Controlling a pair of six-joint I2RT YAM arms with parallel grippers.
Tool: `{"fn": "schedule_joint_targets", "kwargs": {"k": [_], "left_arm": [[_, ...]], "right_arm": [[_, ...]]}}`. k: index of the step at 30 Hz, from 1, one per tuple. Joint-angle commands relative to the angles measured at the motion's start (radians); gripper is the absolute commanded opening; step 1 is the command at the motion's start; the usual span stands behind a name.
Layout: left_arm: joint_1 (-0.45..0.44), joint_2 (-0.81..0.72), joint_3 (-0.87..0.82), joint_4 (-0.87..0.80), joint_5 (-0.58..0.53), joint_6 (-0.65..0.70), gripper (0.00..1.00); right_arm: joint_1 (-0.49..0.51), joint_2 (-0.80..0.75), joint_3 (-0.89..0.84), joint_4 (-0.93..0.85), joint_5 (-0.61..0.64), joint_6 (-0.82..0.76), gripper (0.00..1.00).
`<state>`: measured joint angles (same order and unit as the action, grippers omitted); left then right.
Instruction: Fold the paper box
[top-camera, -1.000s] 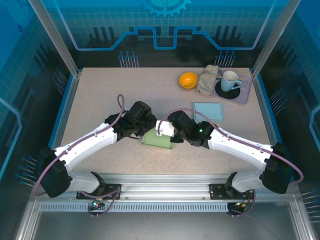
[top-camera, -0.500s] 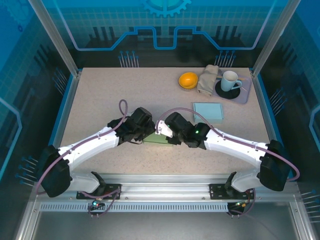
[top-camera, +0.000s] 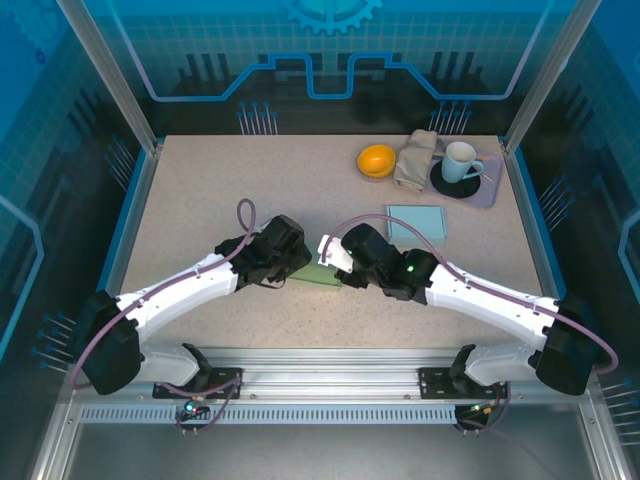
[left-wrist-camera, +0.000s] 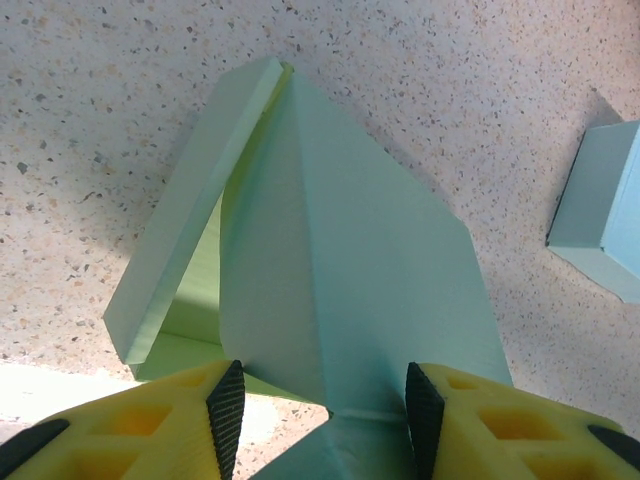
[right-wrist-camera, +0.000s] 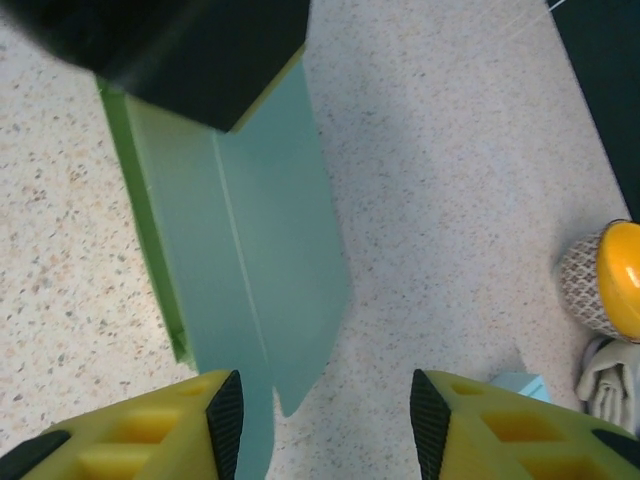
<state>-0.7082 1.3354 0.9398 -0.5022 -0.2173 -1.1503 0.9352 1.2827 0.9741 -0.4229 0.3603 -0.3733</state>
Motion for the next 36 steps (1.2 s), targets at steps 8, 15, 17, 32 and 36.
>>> {"fn": "schedule_joint_targets", "kwargs": {"k": [8, 15, 17, 32, 36], "left_arm": [[-0.004, 0.01, 0.051, -0.067, -0.041, 0.022, 0.49], [-0.004, 0.01, 0.054, -0.065, -0.027, 0.017, 0.49], [-0.004, 0.01, 0.054, -0.066, -0.024, 0.022, 0.49], [0.056, -0.125, 0.177, -0.146, 0.016, 0.28, 0.72], [0.059, -0.189, 0.171, -0.118, 0.017, 0.457, 0.7]], "right_arm": [[-0.003, -0.032, -0.137, 0.149, -0.118, -0.04, 0.59], [-0.013, 0.023, -0.15, 0.233, -0.055, -0.077, 0.5], [-0.019, 0.023, -0.135, 0.236, -0.055, -0.09, 0.41], [-0.097, -0.04, 0.022, -0.016, -0.113, -0.294, 0.0], [-0.125, -0.054, 0.06, -0.098, -0.159, -0.326, 0.0]]}}
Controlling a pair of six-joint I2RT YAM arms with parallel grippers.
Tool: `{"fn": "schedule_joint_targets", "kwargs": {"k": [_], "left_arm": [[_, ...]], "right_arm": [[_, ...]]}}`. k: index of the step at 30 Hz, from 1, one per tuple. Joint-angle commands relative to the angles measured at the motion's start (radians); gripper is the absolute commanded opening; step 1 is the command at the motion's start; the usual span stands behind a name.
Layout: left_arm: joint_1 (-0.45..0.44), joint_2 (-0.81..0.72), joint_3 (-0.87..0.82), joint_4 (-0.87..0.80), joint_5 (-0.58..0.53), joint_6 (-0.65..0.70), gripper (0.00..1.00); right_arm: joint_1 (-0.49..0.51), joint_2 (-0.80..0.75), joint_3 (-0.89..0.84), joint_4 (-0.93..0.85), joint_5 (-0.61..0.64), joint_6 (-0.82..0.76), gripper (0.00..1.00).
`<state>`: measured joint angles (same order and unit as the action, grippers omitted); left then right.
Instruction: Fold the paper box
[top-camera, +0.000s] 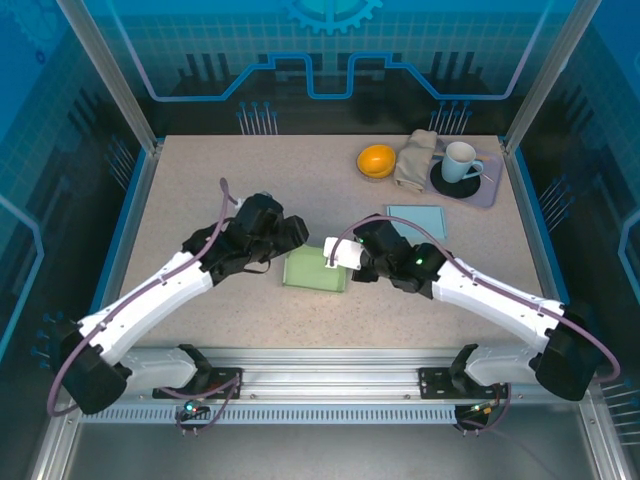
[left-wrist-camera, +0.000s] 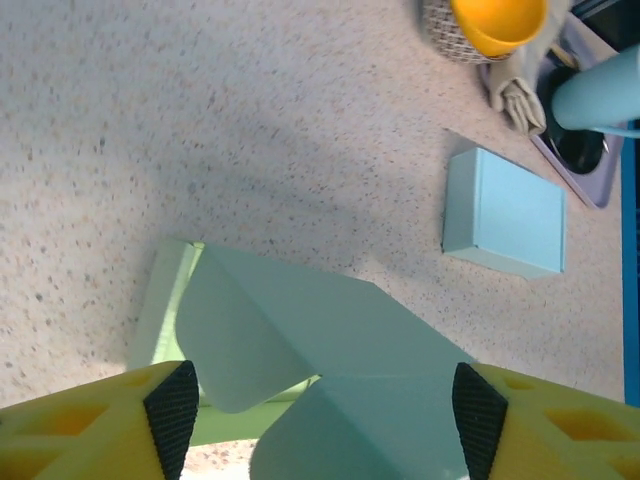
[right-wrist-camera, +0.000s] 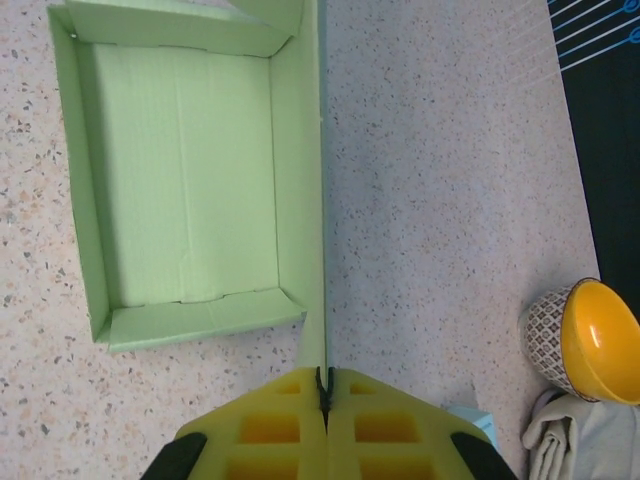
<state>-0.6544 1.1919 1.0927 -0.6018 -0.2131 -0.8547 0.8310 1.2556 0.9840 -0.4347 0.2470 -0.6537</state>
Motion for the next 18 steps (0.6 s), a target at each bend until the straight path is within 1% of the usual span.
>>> {"fn": "schedule_joint_targets", "kwargs": {"k": [1, 5, 8, 11, 13, 14, 16, 18], "left_arm": [[0.004, -0.074, 0.008, 0.007, 0.018, 0.224, 0.7], [0.003, -0.164, -0.076, 0.14, 0.057, 0.502, 0.67], [-0.009, -0.196, -0.123, 0.192, 0.146, 0.69, 0.63], [-0.063, -0.234, -0.201, 0.261, 0.233, 0.938, 0.63], [-0.102, -0.258, -0.257, 0.323, 0.232, 1.064, 0.63], [-0.112, -0.265, -0.277, 0.36, 0.217, 1.108, 0.63], [-0.113, -0.26, -0.285, 0.394, 0.206, 1.153, 0.63], [-0.113, -0.23, -0.262, 0.379, 0.213, 1.204, 0.63]], "right_arm": [[-0.027, -0.027, 0.059, -0.11, -0.047, -0.06, 0.0], [-0.049, -0.033, 0.086, -0.185, -0.047, -0.131, 0.0], [-0.075, -0.039, 0.12, -0.251, -0.094, -0.165, 0.0], [-0.095, -0.044, 0.161, -0.323, -0.147, -0.187, 0.0], [-0.101, -0.043, 0.188, -0.363, -0.178, -0.197, 0.0], [-0.103, -0.041, 0.2, -0.389, -0.195, -0.204, 0.0], [-0.103, -0.032, 0.219, -0.42, -0.226, -0.21, 0.01], [-0.101, -0.021, 0.231, -0.439, -0.241, -0.206, 0.01]]}}
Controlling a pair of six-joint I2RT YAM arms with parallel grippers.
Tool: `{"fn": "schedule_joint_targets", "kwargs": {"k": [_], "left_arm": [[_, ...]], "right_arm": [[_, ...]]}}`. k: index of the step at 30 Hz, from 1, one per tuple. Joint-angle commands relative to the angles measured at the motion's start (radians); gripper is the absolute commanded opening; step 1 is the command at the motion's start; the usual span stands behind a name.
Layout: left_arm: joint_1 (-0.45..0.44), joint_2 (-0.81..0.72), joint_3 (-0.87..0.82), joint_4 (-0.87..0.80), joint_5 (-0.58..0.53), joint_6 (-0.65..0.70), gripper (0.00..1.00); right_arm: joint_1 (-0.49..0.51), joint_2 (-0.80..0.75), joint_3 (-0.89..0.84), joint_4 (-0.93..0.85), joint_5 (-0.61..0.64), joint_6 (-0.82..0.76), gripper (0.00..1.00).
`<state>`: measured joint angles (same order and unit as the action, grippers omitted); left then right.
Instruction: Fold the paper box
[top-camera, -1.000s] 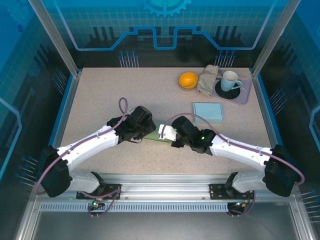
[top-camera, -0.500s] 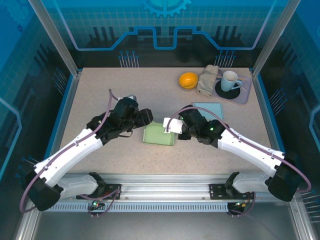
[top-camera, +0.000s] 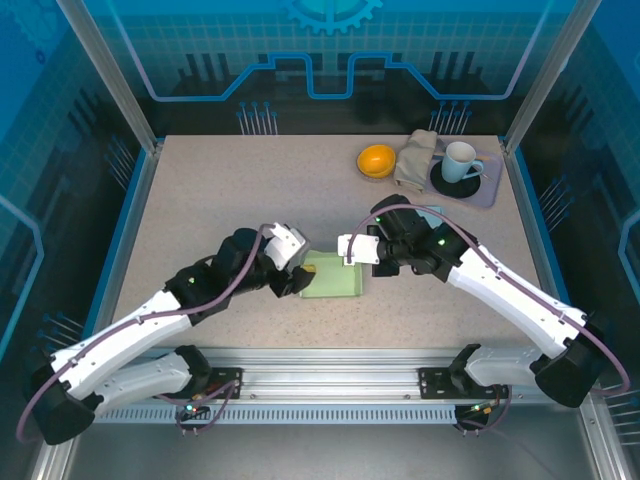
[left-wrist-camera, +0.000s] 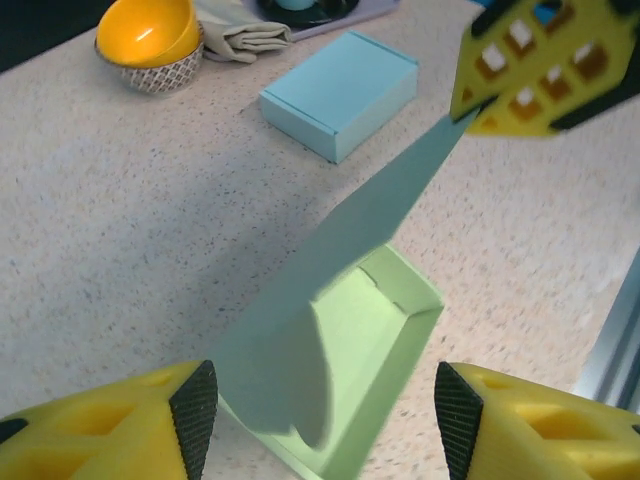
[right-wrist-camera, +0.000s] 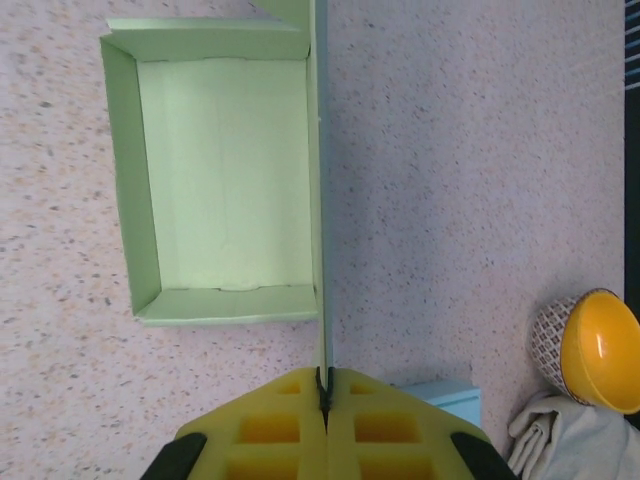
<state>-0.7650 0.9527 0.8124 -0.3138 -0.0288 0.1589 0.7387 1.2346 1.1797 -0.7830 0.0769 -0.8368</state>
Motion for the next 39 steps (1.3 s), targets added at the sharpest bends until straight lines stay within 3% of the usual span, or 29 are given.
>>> {"fn": "schedule_joint_targets", "kwargs": {"k": [1, 9, 17, 21, 24, 26, 28, 34, 39], "left_arm": [[-0.002, 0.031, 0.038, 0.069, 0.034, 0.207, 0.62], [-0.002, 0.084, 0.016, 0.066, 0.159, 0.265, 0.56], [-0.008, 0.111, -0.01, 0.152, 0.159, 0.187, 0.23], [-0.013, 0.116, -0.032, 0.173, 0.143, 0.179, 0.14], [-0.013, 0.098, -0.057, 0.189, 0.131, 0.187, 0.08], [-0.013, 0.078, -0.075, 0.199, 0.126, 0.198, 0.06], [-0.013, 0.057, -0.088, 0.199, 0.123, 0.212, 0.06], [-0.013, -0.004, -0.118, 0.186, 0.087, 0.249, 0.05], [-0.013, -0.028, -0.131, 0.204, 0.038, 0.251, 0.05]], "right_arm": [[-0.009, 0.003, 0.039, -0.094, -0.076, -0.019, 0.02], [-0.006, 0.006, 0.029, -0.079, -0.102, -0.012, 0.03], [-0.006, 0.017, 0.012, 0.007, -0.096, 0.064, 0.11], [-0.007, 0.014, -0.004, 0.056, -0.07, 0.13, 0.29], [-0.012, 0.001, -0.032, 0.082, -0.048, 0.164, 0.49], [-0.033, -0.016, -0.066, 0.102, -0.055, 0.182, 0.57], [-0.077, -0.035, -0.111, 0.129, -0.088, 0.203, 0.59], [-0.243, -0.078, -0.243, 0.262, -0.249, 0.265, 0.58], [-0.292, -0.052, -0.294, 0.347, -0.358, 0.269, 0.56]]}}
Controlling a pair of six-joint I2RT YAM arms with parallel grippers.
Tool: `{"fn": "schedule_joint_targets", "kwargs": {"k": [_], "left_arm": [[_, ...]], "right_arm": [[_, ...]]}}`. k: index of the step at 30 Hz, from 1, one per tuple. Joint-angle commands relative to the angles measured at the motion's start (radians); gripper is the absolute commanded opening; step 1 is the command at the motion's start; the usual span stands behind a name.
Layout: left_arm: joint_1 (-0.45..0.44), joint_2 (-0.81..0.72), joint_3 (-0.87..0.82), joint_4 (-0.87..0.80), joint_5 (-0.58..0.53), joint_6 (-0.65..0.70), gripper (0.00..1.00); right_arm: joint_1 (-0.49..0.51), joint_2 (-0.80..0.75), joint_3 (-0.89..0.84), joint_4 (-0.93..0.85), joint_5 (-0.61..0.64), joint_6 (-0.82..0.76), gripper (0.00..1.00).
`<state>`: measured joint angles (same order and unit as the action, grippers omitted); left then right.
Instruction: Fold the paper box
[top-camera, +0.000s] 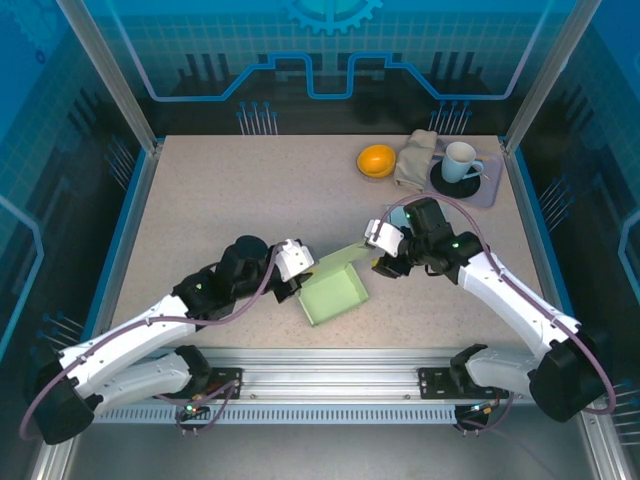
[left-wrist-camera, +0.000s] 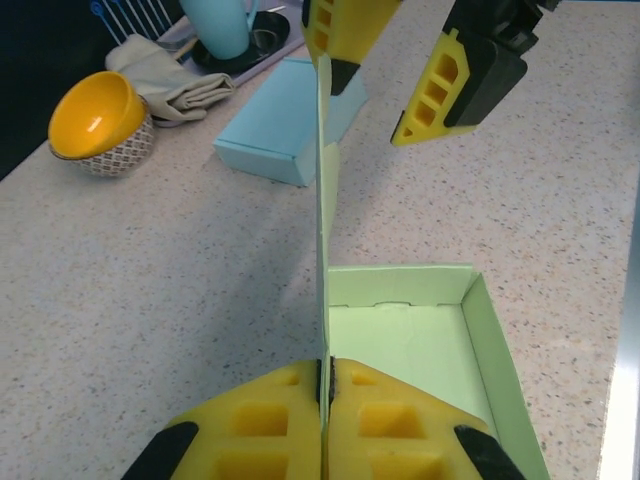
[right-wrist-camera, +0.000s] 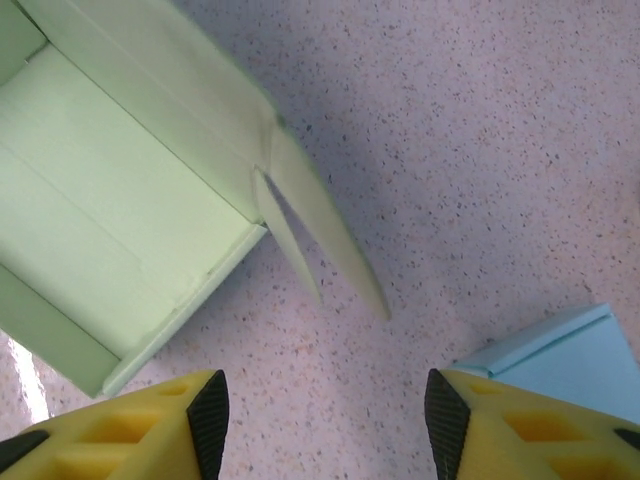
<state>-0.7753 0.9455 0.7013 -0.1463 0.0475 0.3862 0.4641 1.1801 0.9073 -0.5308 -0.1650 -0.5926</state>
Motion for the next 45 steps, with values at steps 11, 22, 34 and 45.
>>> {"fn": "schedule_joint_targets", "kwargs": {"k": [11, 22, 34, 45], "left_arm": [[-0.005, -0.071, -0.034, 0.045, -0.029, 0.026, 0.05], [-0.004, -0.065, -0.034, 0.054, -0.031, 0.026, 0.05], [-0.004, -0.053, -0.033, 0.063, -0.03, 0.021, 0.05], [-0.004, -0.031, -0.026, 0.083, -0.073, -0.006, 0.05]], "right_arm": [[-0.029, 0.053, -0.092, 0.264, -0.151, -0.011, 0.52], [-0.042, 0.055, -0.063, 0.252, -0.217, -0.056, 0.42], [-0.022, 0.061, -0.034, 0.232, -0.21, -0.041, 0.3], [0.037, 0.07, 0.008, 0.202, -0.156, 0.011, 0.11]]}}
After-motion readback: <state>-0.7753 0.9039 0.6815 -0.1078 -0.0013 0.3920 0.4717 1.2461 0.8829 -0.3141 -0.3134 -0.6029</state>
